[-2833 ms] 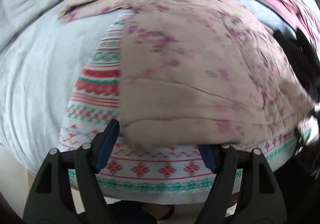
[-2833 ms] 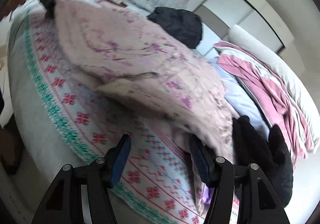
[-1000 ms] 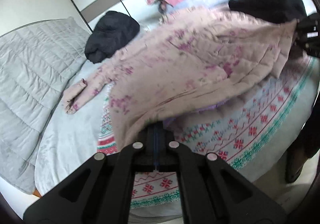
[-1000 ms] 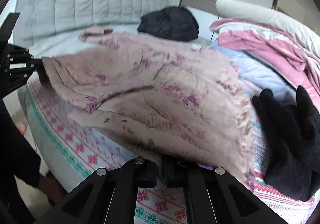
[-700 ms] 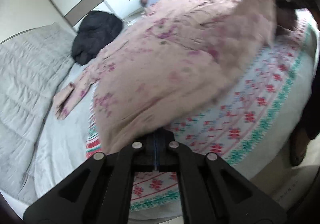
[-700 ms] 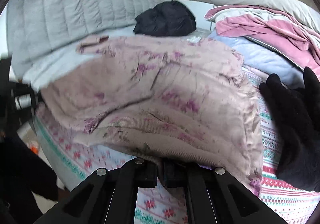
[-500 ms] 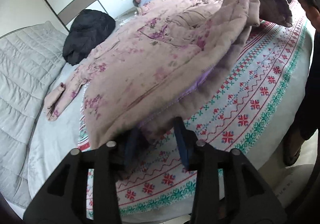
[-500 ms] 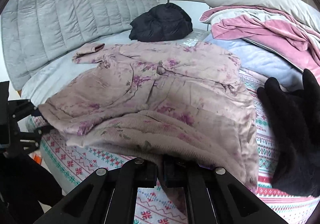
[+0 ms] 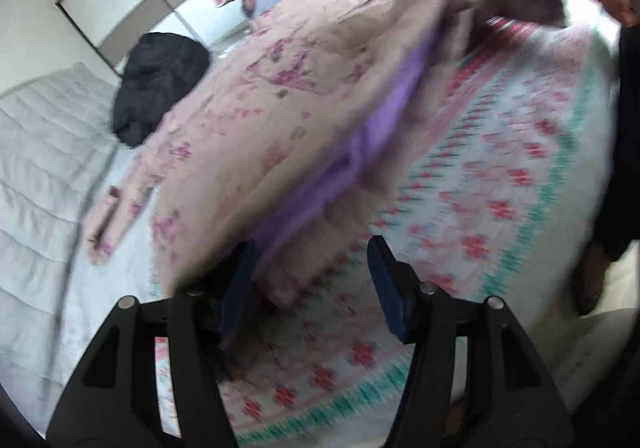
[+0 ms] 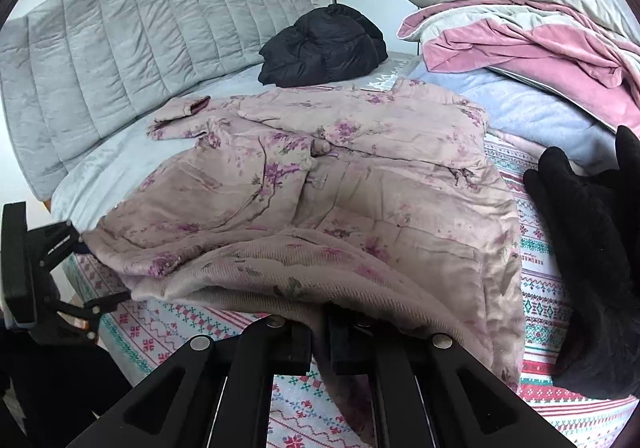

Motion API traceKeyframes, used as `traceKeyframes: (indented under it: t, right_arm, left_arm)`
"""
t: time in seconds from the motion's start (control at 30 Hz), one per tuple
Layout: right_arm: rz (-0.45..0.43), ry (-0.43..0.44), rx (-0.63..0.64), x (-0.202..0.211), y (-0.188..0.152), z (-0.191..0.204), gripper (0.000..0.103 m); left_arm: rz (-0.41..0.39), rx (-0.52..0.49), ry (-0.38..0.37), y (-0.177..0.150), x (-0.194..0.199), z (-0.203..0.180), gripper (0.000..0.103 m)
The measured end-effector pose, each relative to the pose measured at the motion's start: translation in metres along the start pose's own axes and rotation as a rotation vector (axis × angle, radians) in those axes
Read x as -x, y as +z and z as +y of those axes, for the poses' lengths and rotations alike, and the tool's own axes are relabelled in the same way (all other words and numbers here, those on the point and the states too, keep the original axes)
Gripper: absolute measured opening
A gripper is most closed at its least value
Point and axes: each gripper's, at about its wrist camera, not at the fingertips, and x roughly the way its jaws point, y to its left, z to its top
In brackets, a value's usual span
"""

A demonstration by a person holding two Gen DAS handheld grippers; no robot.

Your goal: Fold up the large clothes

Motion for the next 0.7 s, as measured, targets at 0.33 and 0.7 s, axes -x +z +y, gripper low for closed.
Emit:
traceKeyframes:
  t: [0.33, 0.7]
  right_arm:
    - [0.026, -0.042, 0.115, -0.007, -0.033, 0.013, 0.003]
    - [0.082, 0.054, 0.255, 0.012, -0.077, 0.043, 0.003]
  left_arm:
    - [0.004, 0.084, 0.161, 0.014, -0.008, 0.022, 0.006]
    - [-0.031, -0.043, 0.137, -0.008, 0.057, 0.027, 0.005]
